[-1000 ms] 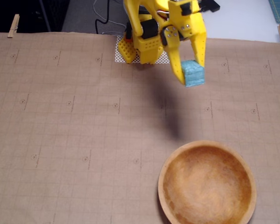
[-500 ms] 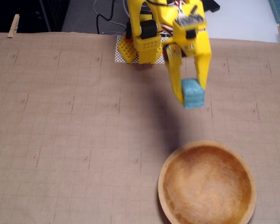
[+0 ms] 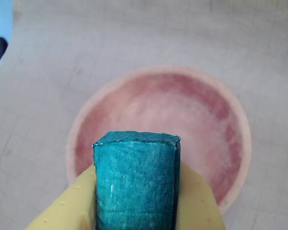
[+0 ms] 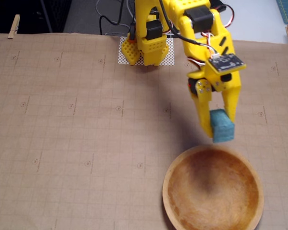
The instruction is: Grasp a blue block and put it in the bowl.
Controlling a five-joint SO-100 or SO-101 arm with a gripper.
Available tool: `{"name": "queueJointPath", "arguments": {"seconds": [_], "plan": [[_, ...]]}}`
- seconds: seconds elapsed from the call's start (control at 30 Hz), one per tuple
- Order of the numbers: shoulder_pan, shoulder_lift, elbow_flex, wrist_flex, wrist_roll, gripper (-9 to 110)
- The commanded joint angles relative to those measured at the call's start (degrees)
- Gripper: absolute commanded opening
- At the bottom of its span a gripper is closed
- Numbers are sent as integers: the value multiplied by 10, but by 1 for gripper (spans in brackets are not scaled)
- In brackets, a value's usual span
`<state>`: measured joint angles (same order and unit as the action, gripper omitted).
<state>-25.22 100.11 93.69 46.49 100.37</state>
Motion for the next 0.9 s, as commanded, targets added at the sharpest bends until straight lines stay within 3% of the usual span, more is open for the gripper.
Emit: {"name": "queueJointPath", "arguments": {"seconds": [0.0,0.37,0.87], "plan": [[4,-4,-46,-49,-17,-1],[26,-94,-50,-160,-28,-1],[34,-240,-130,-173,-28,-1]]}}
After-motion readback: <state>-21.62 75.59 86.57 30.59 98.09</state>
